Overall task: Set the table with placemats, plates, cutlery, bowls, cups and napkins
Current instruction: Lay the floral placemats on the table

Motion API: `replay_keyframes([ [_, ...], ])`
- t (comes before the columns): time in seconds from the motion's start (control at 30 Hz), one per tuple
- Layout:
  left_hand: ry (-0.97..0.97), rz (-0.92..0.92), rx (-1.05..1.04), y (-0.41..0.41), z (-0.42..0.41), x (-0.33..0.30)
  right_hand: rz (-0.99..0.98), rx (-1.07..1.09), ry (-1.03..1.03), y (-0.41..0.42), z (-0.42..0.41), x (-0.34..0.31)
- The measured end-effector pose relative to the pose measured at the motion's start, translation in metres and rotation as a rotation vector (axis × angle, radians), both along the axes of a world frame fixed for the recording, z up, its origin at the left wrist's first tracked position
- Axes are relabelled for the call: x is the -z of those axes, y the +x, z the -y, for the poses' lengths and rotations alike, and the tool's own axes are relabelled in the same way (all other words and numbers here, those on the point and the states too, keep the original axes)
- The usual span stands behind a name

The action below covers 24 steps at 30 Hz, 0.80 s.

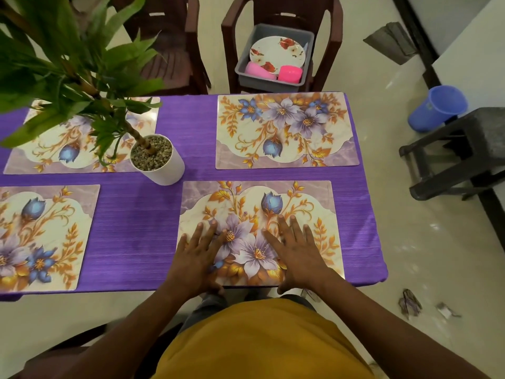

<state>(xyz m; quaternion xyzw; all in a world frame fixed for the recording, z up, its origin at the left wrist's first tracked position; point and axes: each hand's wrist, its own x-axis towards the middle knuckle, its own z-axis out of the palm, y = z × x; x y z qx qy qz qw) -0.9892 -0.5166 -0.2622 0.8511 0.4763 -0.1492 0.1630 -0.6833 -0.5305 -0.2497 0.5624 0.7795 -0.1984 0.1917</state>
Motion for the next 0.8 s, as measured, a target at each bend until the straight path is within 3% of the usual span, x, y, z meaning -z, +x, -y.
replay_keyframes([
  [0.8,-0.038,0.005,0.011,-0.028,-0.004,-0.004,0.030,-0.045,-0.011,-0.020,-0.004,0.005],
])
